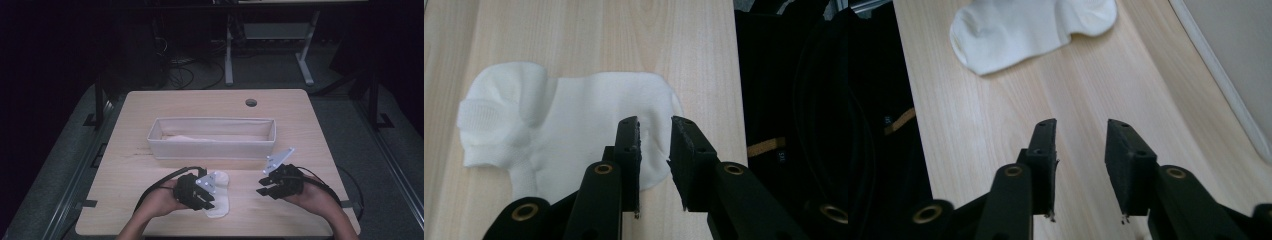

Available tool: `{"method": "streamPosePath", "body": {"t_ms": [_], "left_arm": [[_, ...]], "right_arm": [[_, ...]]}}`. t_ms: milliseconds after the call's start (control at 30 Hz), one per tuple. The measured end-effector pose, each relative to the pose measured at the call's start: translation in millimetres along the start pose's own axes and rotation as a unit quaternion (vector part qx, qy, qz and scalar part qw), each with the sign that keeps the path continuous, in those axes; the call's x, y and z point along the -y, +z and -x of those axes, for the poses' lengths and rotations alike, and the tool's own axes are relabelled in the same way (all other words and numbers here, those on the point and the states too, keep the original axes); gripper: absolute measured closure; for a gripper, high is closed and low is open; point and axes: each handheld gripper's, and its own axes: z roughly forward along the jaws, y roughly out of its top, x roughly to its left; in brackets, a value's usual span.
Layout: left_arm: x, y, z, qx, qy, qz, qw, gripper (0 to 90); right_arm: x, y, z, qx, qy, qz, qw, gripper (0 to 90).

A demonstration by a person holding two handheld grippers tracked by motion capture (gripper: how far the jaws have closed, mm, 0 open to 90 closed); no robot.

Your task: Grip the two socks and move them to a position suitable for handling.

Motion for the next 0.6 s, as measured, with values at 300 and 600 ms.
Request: {"method": "streamPosePath", "body": {"t_ms": [300, 600], "left_arm": [[8.9, 3.8, 3.2, -0.018, -0.013, 0.007, 0.9997, 76.5], [10.8, 8.2, 5.3, -0.014, -0.013, 0.008, 0.9998, 84.9]], "right_arm": [[-41.2, 10.3, 6.1, -0.014, -0.032, -0.033, 0.9988, 74.4], [-77.4, 29.5, 8.9, -0.033, -0.057, -0.055, 0.9963, 83.5]]}}
